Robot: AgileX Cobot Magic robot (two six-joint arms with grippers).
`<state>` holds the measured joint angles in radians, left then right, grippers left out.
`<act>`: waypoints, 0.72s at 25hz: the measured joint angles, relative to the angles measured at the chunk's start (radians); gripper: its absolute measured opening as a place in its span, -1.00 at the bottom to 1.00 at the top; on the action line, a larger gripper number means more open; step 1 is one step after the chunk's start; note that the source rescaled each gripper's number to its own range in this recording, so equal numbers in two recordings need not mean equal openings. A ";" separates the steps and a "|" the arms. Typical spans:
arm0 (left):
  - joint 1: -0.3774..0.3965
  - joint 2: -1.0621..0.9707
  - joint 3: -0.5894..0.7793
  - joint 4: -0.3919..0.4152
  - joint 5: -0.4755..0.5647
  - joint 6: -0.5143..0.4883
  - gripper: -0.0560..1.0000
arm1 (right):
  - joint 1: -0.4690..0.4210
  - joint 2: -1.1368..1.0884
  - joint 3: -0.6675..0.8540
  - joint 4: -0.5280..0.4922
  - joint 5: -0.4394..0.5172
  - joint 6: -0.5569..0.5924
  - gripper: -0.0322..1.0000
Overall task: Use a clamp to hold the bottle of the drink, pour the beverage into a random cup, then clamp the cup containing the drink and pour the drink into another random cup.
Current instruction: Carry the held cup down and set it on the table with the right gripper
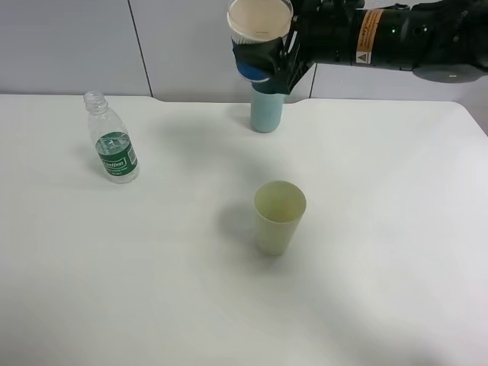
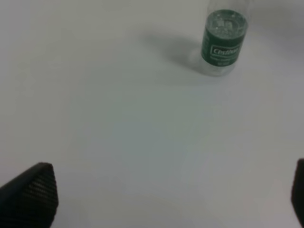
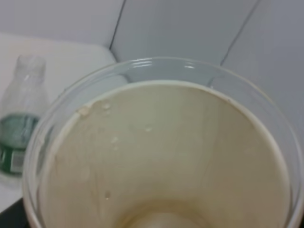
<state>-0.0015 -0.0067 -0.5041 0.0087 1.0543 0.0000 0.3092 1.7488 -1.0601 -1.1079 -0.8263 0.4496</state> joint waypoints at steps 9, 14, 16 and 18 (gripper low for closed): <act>0.000 0.000 0.000 0.000 0.000 0.000 1.00 | 0.011 0.158 0.003 0.178 -0.030 0.016 -0.94; 0.000 0.000 0.000 0.000 0.000 0.000 1.00 | 0.011 0.229 0.003 0.183 -0.117 -0.036 -0.94; 0.000 0.000 0.000 0.000 0.000 0.000 1.00 | 0.011 0.261 0.003 0.168 -0.145 -0.059 -0.94; 0.000 0.000 0.000 0.000 0.000 0.000 1.00 | 0.011 0.289 0.003 0.130 -0.147 -0.074 -0.94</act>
<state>-0.0015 -0.0067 -0.5041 0.0087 1.0543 0.0000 0.3198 2.0380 -1.0575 -0.9783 -0.9737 0.3760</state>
